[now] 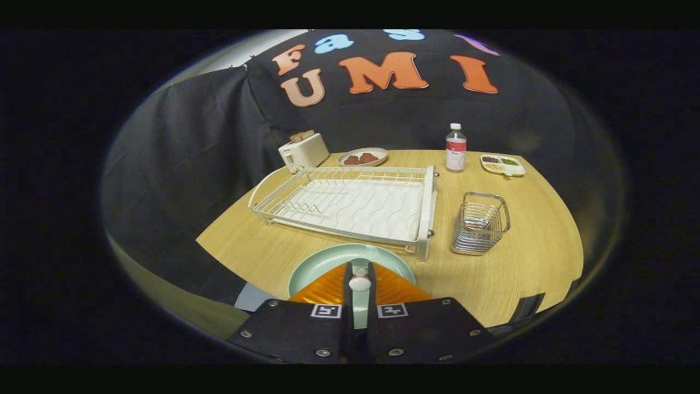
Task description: Take the plate from the dish rack, then take the spoon from the basket and place it into the plate.
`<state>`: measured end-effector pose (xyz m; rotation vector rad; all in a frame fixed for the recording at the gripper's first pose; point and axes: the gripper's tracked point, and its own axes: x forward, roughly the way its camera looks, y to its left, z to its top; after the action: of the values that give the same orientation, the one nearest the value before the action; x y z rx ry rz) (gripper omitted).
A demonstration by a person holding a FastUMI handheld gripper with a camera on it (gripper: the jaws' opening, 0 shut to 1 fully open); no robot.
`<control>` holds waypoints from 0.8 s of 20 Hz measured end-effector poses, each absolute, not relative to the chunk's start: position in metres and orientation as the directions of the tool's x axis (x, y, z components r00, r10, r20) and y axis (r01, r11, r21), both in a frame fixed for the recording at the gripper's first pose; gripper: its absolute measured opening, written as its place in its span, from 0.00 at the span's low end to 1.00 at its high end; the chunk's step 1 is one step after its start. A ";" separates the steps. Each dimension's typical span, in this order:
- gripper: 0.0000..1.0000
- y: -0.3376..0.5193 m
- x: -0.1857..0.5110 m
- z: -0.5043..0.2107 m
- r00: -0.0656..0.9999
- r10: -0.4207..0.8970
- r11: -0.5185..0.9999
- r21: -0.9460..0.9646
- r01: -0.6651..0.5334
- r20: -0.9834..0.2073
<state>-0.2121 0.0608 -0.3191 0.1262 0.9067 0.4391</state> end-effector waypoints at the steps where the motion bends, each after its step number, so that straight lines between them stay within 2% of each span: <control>1: 0.10 0.066 -0.212 -0.321 0.526 0.430 0.899 0.296 -0.322 -0.734; 6: 0.11 0.079 -0.215 -0.328 0.498 0.458 0.884 0.318 -0.343 -0.736; 16: 0.21 0.052 -0.233 -0.363 0.437 0.426 0.899 0.424 -0.108 -0.792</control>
<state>-0.2331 0.0520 -0.3632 0.3332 1.0715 0.3394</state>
